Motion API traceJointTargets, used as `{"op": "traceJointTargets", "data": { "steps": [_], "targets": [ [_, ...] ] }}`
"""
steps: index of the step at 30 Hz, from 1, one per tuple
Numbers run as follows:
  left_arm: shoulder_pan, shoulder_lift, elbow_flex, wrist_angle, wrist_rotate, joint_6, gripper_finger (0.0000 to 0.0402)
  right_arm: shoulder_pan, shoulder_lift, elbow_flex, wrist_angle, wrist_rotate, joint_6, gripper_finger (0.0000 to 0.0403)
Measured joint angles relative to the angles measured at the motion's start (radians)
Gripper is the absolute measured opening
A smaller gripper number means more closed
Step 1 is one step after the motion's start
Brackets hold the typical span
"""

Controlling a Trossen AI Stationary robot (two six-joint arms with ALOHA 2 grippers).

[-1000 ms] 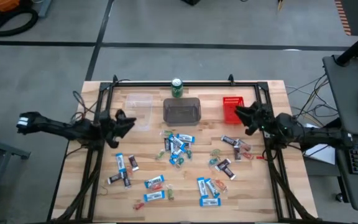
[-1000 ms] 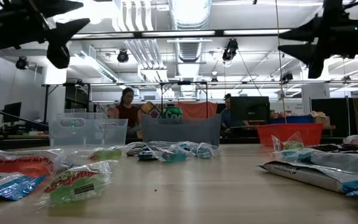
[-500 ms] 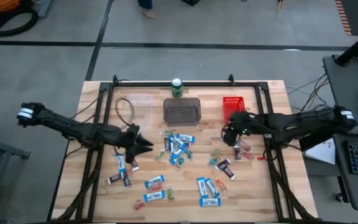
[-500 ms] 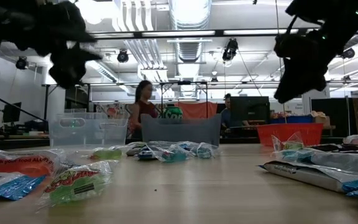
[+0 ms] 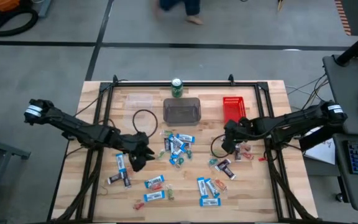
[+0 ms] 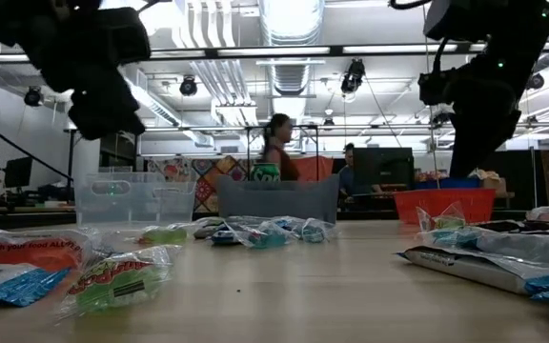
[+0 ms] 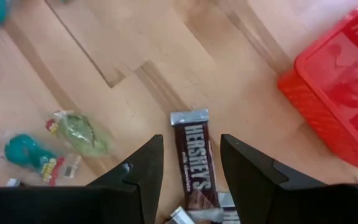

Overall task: Organize candy in baskets
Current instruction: Put the green gummy into the black bin

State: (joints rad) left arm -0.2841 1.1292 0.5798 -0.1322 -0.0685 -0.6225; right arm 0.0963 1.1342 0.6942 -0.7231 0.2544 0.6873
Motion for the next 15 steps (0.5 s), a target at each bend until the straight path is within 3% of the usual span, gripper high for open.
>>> {"op": "traceJointTargets", "data": {
  "steps": [3, 8, 12, 15],
  "targets": [
    [0.005, 0.059, 0.055, -0.014, -0.01, 0.079, 0.0125, -0.001, 0.016, 0.01, 0.009, 0.005, -0.005, 0.015],
    [0.043, 0.124, 0.153, -0.024, -0.02, 0.066, 0.0125, -0.003, 0.033, 0.019, 0.038, 0.007, -0.007, 0.015],
    [0.042, 0.139, 0.158, 0.001, 0.009, 0.11, 0.0125, -0.003, 0.034, 0.019, 0.057, 0.007, -0.007, 0.015],
    [0.026, 0.133, 0.105, 0.14, 0.015, 0.13, 0.0125, -0.003, 0.034, 0.019, 0.058, 0.007, -0.007, 0.015]
  ]
}}
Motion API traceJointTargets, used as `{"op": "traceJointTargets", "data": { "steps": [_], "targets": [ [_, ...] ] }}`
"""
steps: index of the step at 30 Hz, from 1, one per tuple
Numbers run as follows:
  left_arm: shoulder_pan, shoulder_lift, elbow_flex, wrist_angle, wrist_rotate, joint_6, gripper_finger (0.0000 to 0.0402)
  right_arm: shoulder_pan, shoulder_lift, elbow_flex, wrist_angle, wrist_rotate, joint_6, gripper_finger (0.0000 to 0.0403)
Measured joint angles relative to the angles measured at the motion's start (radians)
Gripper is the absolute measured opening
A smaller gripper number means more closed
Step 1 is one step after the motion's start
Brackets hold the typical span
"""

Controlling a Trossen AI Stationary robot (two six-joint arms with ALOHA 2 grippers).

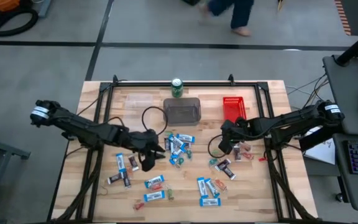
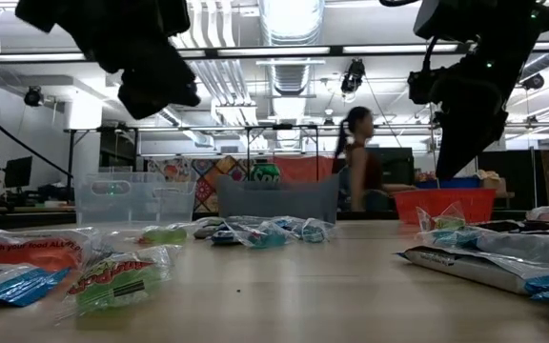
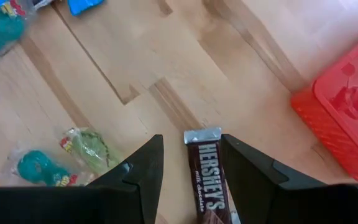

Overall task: Organize candy in baskets
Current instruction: Put the green gummy into the black bin

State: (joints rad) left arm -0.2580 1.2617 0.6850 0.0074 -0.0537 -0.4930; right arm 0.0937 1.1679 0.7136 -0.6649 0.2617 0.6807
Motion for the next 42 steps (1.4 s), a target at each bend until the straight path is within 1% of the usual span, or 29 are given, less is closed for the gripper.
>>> {"op": "traceJointTargets", "data": {
  "steps": [3, 6, 9, 12, 15, 17, 20, 22, 24, 30, 33, 42],
  "targets": [
    [-0.03, 0.002, -0.061, 0.171, 0.059, 0.013, 0.0125, 0.0, 0.0, 0.0, 0.0, -0.007, 0.004, 0.015],
    [-0.039, 0.002, -0.09, 0.252, 0.11, 0.02, 0.0125, 0.0, -0.001, 0.0, 0.003, -0.008, 0.015, 0.015],
    [-0.04, 0.002, -0.089, 0.265, 0.119, -0.004, 0.0125, 0.0, -0.001, 0.0, 0.032, -0.008, 0.016, 0.015],
    [-0.04, 0.012, -0.065, 0.27, 0.119, -0.058, 0.0125, 0.0, -0.001, 0.0, 0.069, 0.003, 0.015, 0.015],
    [-0.04, 0.032, -0.028, 0.264, 0.132, -0.068, 0.0125, 0.0, -0.001, 0.0, 0.111, 0.008, -0.005, 0.015],
    [-0.042, 0.052, -0.008, 0.262, 0.167, -0.05, 0.0125, 0.004, -0.001, 0.0, 0.112, -0.013, -0.087, 0.015],
    [-0.043, 0.087, 0.016, 0.256, 0.241, -0.036, 0.0125, 0.043, -0.001, 0.0, 0.109, -0.073, -0.275, 0.015],
    [-0.043, 0.116, 0.032, 0.263, 0.262, -0.031, 0.0125, 0.079, -0.001, 0.0, 0.11, -0.079, -0.383, 0.015],
    [-0.043, 0.146, 0.041, 0.26, 0.264, -0.015, 0.0125, 0.111, 0.003, 0.0, 0.117, -0.067, -0.44, 0.015],
    [-0.043, 0.227, 0.059, 0.282, 0.263, 0.015, 0.0125, 0.191, 0.058, 0.0, 0.126, -0.034, -0.437, 0.015],
    [-0.042, 0.234, 0.059, 0.308, 0.263, 0.022, 0.0125, 0.205, 0.1, 0.0, 0.127, -0.007, -0.433, 0.015],
    [-0.042, 0.22, 0.058, 0.312, 0.263, 0.051, 0.0125, 0.205, 0.22, 0.0, 0.21, -0.007, -0.457, 0.015]
  ]
}}
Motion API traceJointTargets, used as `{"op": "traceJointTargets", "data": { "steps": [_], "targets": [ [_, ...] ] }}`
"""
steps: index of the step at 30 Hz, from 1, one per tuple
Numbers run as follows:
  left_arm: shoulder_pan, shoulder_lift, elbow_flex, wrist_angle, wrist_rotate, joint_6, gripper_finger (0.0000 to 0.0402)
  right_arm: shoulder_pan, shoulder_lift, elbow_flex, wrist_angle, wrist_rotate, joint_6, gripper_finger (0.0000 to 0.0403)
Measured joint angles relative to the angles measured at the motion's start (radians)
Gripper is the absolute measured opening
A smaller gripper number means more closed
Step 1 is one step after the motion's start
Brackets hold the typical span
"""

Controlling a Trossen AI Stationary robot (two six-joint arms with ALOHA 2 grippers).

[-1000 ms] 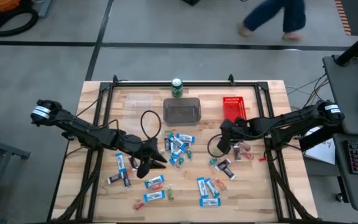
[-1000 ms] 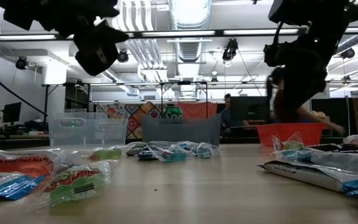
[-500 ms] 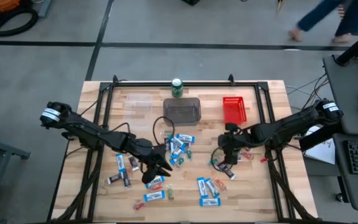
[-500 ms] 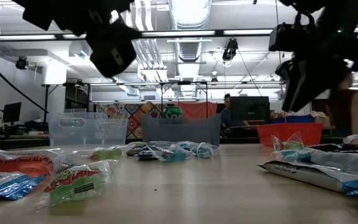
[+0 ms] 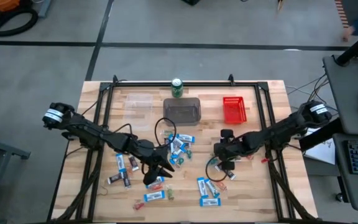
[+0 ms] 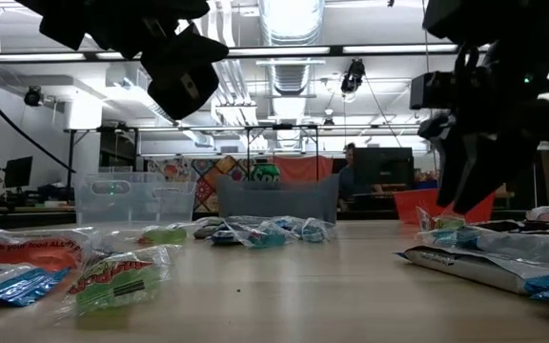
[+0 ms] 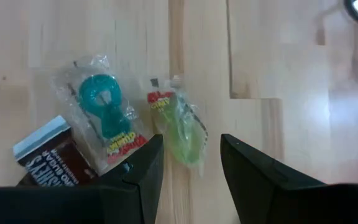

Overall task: Organize candy in baskets
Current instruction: Put the green gummy into the black bin

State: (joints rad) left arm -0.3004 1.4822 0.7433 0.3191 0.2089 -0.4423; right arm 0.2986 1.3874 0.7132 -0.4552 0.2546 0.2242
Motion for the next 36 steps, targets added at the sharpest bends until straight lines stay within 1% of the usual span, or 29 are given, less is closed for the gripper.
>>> {"op": "traceJointTargets", "data": {
  "steps": [8, 11, 14, 21, 26, 28, 31, 33, 36],
  "targets": [
    [0.0, 0.001, -0.001, 0.008, 0.0, 0.001, 0.0125, -0.004, 0.06, 0.0, 0.016, 0.0, 0.004, 0.015],
    [0.0, 0.002, -0.002, 0.012, 0.0, 0.0, 0.0125, -0.005, 0.07, -0.001, 0.034, 0.0, 0.01, 0.0144],
    [0.0, 0.002, -0.002, 0.012, 0.0, -0.004, 0.0125, -0.005, 0.077, -0.001, 0.037, 0.0, 0.012, 0.0117],
    [0.0, 0.002, -0.005, 0.002, 0.018, -0.029, 0.0125, -0.015, 0.069, -0.001, 0.042, -0.02, 0.0, 0.002],
    [0.002, 0.002, -0.005, 0.011, -0.043, -0.013, 0.0123, -0.021, 0.036, -0.001, 0.042, -0.019, 0.01, 0.0014],
    [0.001, 0.002, -0.006, 0.011, -0.043, -0.012, 0.0115, -0.027, 0.013, 0.009, 0.046, -0.018, 0.012, 0.0013],
    [-0.008, -0.017, -0.009, 0.007, -0.043, -0.011, 0.0087, -0.037, -0.042, 0.031, 0.088, 0.03, 0.002, 0.0013],
    [-0.012, -0.044, -0.013, 0.016, -0.049, -0.003, 0.0063, -0.045, -0.091, 0.036, 0.17, 0.057, -0.031, 0.0013],
    [-0.015, -0.096, -0.037, 0.03, -0.095, 0.014, 0.0027, -0.064, -0.169, 0.03, 0.364, 0.077, -0.111, 0.0013]
  ]
}}
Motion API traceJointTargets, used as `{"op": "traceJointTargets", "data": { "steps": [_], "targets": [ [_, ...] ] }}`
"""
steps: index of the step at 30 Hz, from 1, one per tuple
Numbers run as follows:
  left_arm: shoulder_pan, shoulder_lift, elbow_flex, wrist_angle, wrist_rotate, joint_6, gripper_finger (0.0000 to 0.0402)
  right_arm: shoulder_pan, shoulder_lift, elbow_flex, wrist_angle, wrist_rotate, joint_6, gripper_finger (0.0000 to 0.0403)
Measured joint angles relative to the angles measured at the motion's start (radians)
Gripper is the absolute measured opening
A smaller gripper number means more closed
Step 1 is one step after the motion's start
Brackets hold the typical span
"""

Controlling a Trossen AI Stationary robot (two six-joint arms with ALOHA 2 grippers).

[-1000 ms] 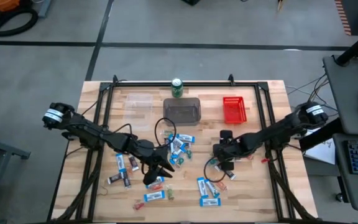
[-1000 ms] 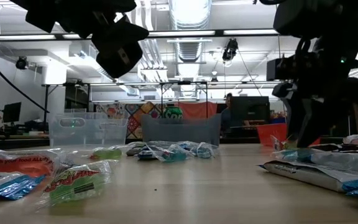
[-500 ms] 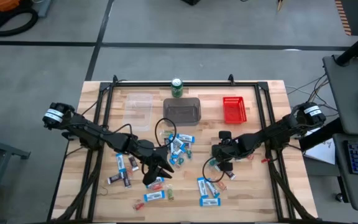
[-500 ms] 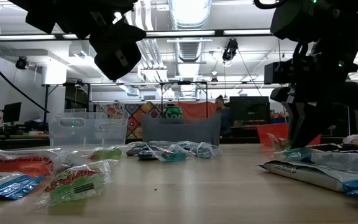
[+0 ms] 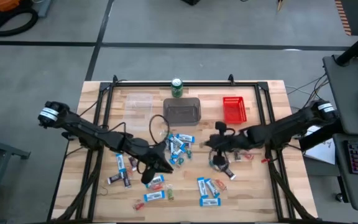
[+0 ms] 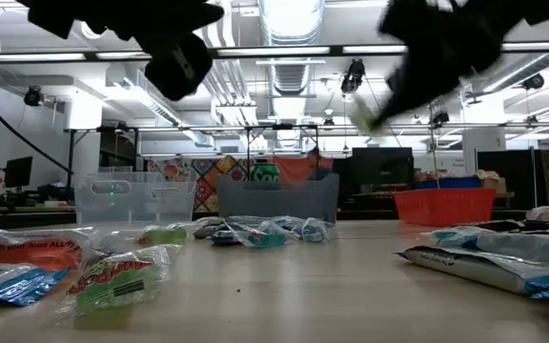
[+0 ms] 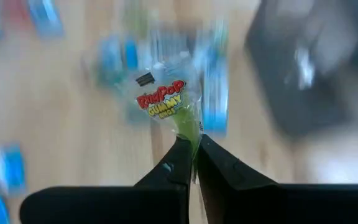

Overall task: Organize candy in baskets
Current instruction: Put the green gummy into the black bin

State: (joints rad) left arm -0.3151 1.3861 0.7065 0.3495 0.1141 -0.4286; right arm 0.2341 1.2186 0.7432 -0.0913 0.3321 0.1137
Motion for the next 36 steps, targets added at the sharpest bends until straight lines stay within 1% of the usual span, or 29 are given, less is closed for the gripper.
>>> {"op": "traceJointTargets", "data": {
  "steps": [2, 5, 8, 10, 12, 16, 19, 21, 24, 27, 29, 30, 33, 36],
  "targets": [
    [-0.006, -0.047, -0.019, 0.0, -0.061, 0.017, 0.0008, -0.017, -0.045, -0.014, 0.151, 0.009, -0.065, 0.0013],
    [-0.023, -0.125, -0.057, -0.008, -0.171, 0.027, 0.0006, -0.056, -0.082, -0.043, 0.346, 0.01, -0.137, 0.0013],
    [-0.043, -0.196, -0.107, -0.054, -0.335, 0.004, 0.0003, -0.106, -0.082, -0.058, 0.463, 0.01, -0.151, 0.0013],
    [-0.058, -0.238, -0.138, -0.082, -0.454, -0.021, 0.0001, -0.137, -0.056, -0.066, 0.538, 0.011, -0.153, 0.0013],
    [-0.066, -0.268, -0.164, -0.081, -0.546, -0.028, 0.0001, -0.161, -0.017, -0.074, 0.607, 0.012, -0.163, 0.0013],
    [-0.073, -0.3, -0.19, -0.079, -0.669, -0.014, 0.0001, -0.197, 0.072, -0.075, 0.741, 0.008, -0.176, 0.0013],
    [-0.072, -0.315, -0.204, -0.081, -0.731, 0.009, 0.0001, -0.228, 0.141, -0.069, 0.812, 0.009, -0.135, 0.0013],
    [-0.072, -0.323, -0.21, -0.085, -0.755, 0.017, 0.0001, -0.251, 0.181, -0.064, 0.819, 0.011, -0.087, 0.0013],
    [-0.072, -0.338, -0.213, -0.122, -0.759, 0.02, 0.0001, -0.284, 0.235, -0.047, 0.828, 0.01, -0.023, 0.0013],
    [-0.071, -0.355, -0.214, -0.174, -0.772, 0.019, 0.0001, -0.308, 0.287, -0.02, 0.823, 0.009, -0.013, 0.0013],
    [-0.071, -0.371, -0.213, -0.218, -0.809, 0.001, 0.0001, -0.322, 0.315, 0.008, 0.797, 0.009, -0.011, 0.0013],
    [-0.071, -0.378, -0.213, -0.249, -0.829, -0.017, 0.0001, -0.329, 0.325, 0.025, 0.779, 0.009, -0.01, 0.0013],
    [-0.07, -0.407, -0.203, -0.359, -0.847, -0.07, 0.0001, -0.35, 0.356, 0.082, 0.683, 0.009, -0.016, 0.0013],
    [-0.07, -0.431, -0.18, -0.435, -0.853, -0.1, 0.0001, -0.37, 0.391, 0.16, 0.543, 0.009, -0.057, 0.0013]
  ]
}}
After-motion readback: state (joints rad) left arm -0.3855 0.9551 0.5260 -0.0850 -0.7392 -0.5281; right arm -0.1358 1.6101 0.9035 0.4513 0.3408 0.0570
